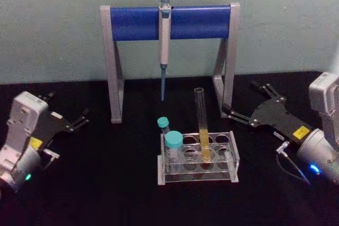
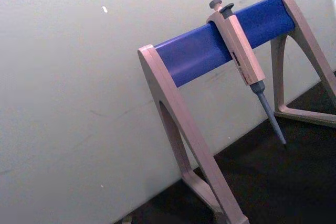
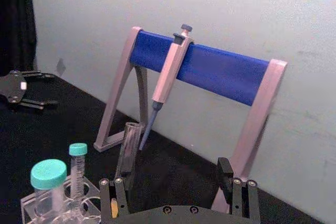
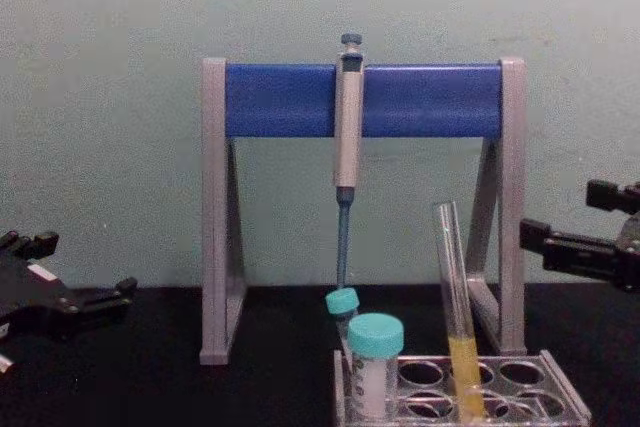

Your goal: Pick up the test tube from the test tube rack, shake it, then place it back into the test tube rack.

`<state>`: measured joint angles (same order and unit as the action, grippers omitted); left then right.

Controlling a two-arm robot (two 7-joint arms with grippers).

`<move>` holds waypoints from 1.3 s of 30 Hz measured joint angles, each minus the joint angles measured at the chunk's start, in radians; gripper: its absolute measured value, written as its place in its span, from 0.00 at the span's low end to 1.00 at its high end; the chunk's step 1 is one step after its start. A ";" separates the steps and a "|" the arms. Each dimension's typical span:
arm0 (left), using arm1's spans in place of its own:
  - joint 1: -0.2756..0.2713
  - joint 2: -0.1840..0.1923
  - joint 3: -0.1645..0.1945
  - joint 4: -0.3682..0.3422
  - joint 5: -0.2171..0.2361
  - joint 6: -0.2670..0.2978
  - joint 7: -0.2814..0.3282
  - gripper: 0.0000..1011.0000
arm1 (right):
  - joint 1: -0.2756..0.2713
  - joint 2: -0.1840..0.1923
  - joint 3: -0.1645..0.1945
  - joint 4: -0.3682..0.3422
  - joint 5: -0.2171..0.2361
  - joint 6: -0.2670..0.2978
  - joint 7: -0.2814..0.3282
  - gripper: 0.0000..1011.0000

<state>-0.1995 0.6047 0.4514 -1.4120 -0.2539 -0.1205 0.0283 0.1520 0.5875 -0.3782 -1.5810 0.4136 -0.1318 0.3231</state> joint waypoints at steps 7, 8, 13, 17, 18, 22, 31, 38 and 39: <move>0.000 0.000 0.000 0.000 0.000 0.000 0.000 0.99 | 0.010 -0.018 0.000 0.013 0.023 0.032 0.054 0.99; 0.000 0.000 0.000 0.000 0.000 0.000 0.000 0.99 | 0.013 -0.023 0.000 0.017 0.033 0.040 0.071 0.99; 0.000 0.000 0.000 0.000 0.000 0.000 0.000 0.99 | 0.024 -0.036 -0.007 0.029 0.045 0.061 0.112 0.99; 0.000 0.000 0.000 0.000 0.000 0.000 0.000 0.99 | 0.041 -0.051 -0.014 0.045 0.046 0.081 0.145 0.99; 0.000 0.000 0.000 0.000 0.000 0.000 0.000 0.99 | 0.044 -0.054 -0.015 0.048 0.046 0.085 0.149 0.99; 0.000 0.000 0.000 0.000 0.000 0.000 0.000 0.99 | 0.062 -0.069 -0.020 0.065 0.042 0.102 0.164 0.99; 0.000 0.000 0.000 0.000 0.000 0.000 0.000 0.99 | 0.113 -0.097 -0.033 0.112 0.037 0.142 0.195 0.99; 0.000 0.000 0.000 0.000 0.000 0.000 0.000 0.99 | 0.151 -0.110 -0.042 0.145 0.047 0.175 0.214 0.99; 0.000 0.000 0.000 0.000 0.000 0.000 0.000 0.99 | 0.159 -0.111 -0.043 0.152 0.052 0.182 0.218 0.99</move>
<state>-0.1995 0.6047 0.4514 -1.4120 -0.2539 -0.1205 0.0283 0.3112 0.4761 -0.4213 -1.4294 0.4651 0.0504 0.5414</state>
